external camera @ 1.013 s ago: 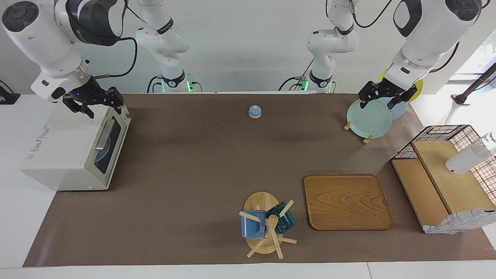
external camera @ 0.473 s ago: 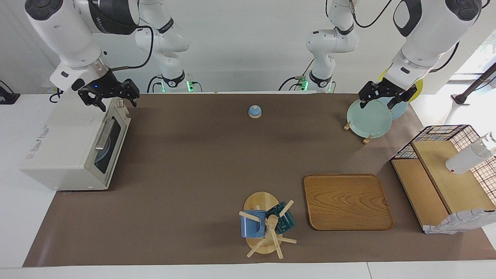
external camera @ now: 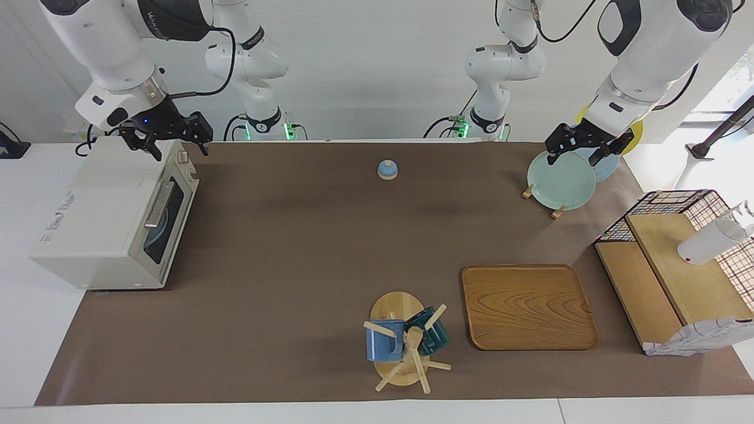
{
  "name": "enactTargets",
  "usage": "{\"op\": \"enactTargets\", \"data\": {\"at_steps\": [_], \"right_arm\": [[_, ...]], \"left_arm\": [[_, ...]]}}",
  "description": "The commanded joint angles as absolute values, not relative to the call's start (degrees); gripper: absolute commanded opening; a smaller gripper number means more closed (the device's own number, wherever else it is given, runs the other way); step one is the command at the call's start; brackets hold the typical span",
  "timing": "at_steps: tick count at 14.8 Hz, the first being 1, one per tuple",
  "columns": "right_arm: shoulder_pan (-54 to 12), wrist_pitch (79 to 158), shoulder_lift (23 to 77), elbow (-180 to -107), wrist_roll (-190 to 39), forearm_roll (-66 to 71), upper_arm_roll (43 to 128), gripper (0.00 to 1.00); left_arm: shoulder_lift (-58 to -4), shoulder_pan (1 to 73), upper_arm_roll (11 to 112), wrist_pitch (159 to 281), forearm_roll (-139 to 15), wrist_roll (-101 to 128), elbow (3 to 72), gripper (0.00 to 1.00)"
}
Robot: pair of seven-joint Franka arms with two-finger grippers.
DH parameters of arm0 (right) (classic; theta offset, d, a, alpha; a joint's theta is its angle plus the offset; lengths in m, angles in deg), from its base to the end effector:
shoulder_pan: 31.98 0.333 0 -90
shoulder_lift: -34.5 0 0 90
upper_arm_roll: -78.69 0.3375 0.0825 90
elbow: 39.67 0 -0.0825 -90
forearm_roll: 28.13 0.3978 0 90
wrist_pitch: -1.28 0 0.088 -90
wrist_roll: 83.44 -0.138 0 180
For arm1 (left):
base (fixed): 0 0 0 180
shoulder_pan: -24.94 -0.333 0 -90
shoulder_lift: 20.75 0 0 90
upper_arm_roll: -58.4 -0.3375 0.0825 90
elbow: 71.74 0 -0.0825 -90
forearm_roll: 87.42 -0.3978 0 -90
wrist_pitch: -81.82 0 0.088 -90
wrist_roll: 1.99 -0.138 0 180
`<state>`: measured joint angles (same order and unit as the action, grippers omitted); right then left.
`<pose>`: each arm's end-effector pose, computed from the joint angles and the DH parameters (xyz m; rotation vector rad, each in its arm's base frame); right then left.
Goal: Put eggplant into oven
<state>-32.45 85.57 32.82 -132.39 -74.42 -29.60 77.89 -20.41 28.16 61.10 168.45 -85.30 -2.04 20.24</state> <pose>0.5428 -0.0159 0.6007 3.1144 0.2094 -0.1869 0.5526 -0.0627 0.5970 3.1020 -0.1626 -0.1387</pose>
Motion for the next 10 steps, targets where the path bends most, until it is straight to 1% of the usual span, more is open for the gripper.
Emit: {"op": "enactTargets", "data": {"at_steps": [1,10], "right_arm": [[-32.16,86.27,32.30,-132.92,-75.53,-29.45,77.46,1.00],[-31.98,86.54,32.13,-132.65,-75.53,-30.06,76.32,1.00]], "left_arm": [[-18.99,27.41,61.57,169.01,-86.45,-2.60,21.78,1.00],[-18.99,27.41,61.57,169.01,-86.45,-2.60,21.78,1.00]]}}
